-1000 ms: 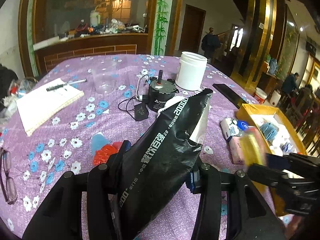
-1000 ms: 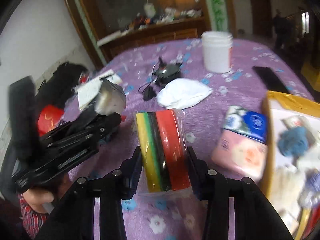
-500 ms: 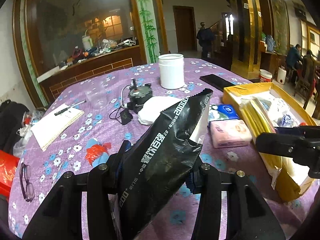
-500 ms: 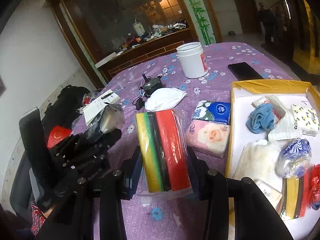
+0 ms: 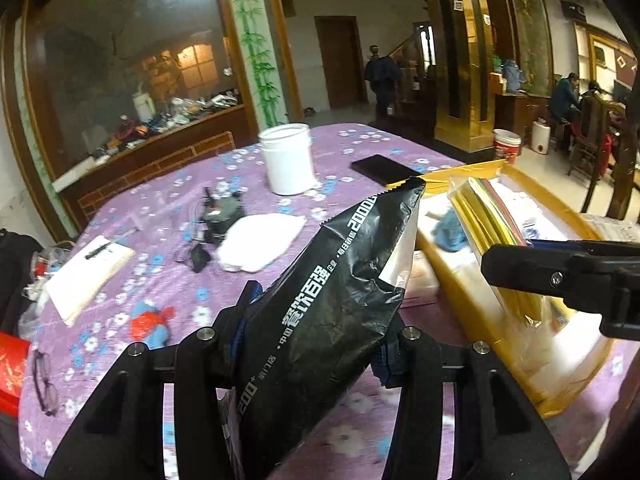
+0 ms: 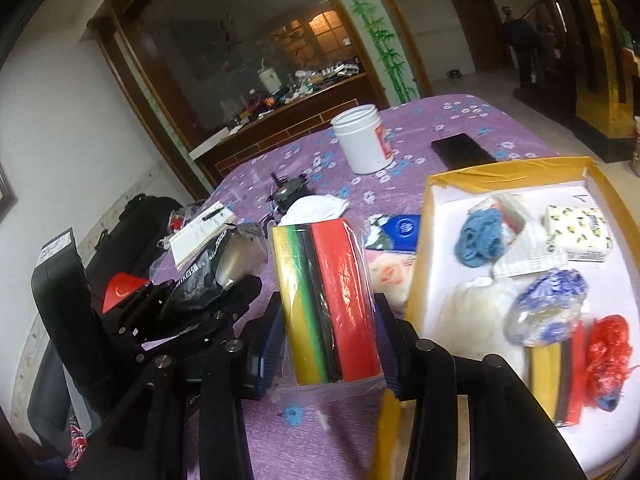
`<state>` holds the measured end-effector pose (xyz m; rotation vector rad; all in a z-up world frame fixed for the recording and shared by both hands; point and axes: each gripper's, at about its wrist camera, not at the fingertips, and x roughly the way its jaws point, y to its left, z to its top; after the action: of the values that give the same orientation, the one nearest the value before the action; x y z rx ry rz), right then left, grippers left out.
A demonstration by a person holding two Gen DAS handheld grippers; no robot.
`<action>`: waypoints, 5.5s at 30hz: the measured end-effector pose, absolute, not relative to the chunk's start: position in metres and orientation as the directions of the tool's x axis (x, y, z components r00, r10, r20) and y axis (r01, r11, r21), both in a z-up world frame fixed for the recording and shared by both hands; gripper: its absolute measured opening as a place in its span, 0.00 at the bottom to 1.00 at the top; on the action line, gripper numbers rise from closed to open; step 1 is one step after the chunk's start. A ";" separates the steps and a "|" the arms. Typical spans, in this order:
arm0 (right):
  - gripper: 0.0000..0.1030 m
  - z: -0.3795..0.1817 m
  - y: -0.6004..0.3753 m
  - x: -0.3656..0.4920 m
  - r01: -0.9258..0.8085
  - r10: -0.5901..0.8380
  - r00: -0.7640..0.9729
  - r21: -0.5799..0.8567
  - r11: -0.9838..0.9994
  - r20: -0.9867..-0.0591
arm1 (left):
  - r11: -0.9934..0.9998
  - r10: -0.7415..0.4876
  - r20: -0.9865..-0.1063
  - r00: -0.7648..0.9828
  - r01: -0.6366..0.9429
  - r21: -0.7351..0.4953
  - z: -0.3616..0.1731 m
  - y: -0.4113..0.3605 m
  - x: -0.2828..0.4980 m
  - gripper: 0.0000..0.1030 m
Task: Organize soft objects
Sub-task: 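Carry the black bag and sponge pack over the box with both tools, then open both tools to drop the black bag and sponge pack into the box, then grasp the blue knit cloth with red mesh with the left tool while the right tool grasps the white cloth, then hold the blue cloth and white cloth above the table with both tools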
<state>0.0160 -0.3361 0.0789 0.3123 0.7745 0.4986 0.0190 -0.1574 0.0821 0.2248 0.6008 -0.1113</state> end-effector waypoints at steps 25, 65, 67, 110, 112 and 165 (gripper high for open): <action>0.44 0.062 -0.505 0.013 0.031 0.268 0.748 0.436 0.899 -0.606 | 0.888 -0.326 -0.724 0.608 0.459 -0.014 0.060 -0.299 0.024 0.44; 0.65 0.115 -0.455 -0.003 -0.076 0.287 0.806 0.390 0.918 -0.518 | 0.880 -0.464 -0.598 0.654 0.417 -0.226 0.115 -0.190 0.013 0.55; 0.66 0.116 -0.443 -0.001 -0.107 0.314 0.794 0.388 0.916 -0.521 | 0.899 -0.433 -0.598 0.674 0.369 -0.236 0.115 -0.165 0.017 0.55; 0.70 0.101 -0.234 0.095 -0.392 0.481 0.487 0.310 0.866 -0.729 | 0.965 -0.079 -0.749 0.658 -0.137 -0.222 0.032 0.036 0.105 0.30; 0.70 0.094 -0.213 0.113 -0.400 0.458 0.472 0.280 0.873 -0.753 | 0.965 -0.085 -0.746 0.660 -0.133 -0.228 0.034 0.037 0.104 0.30; 0.16 0.052 -0.203 0.087 -0.376 0.478 0.654 0.296 0.878 -0.586 | 0.982 0.120 -0.524 0.843 -0.023 0.186 0.056 -0.040 0.069 0.30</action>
<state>0.0873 -0.2030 0.0523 0.1537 0.7073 0.4868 0.0693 -0.0404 0.0561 0.1759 0.5634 0.0759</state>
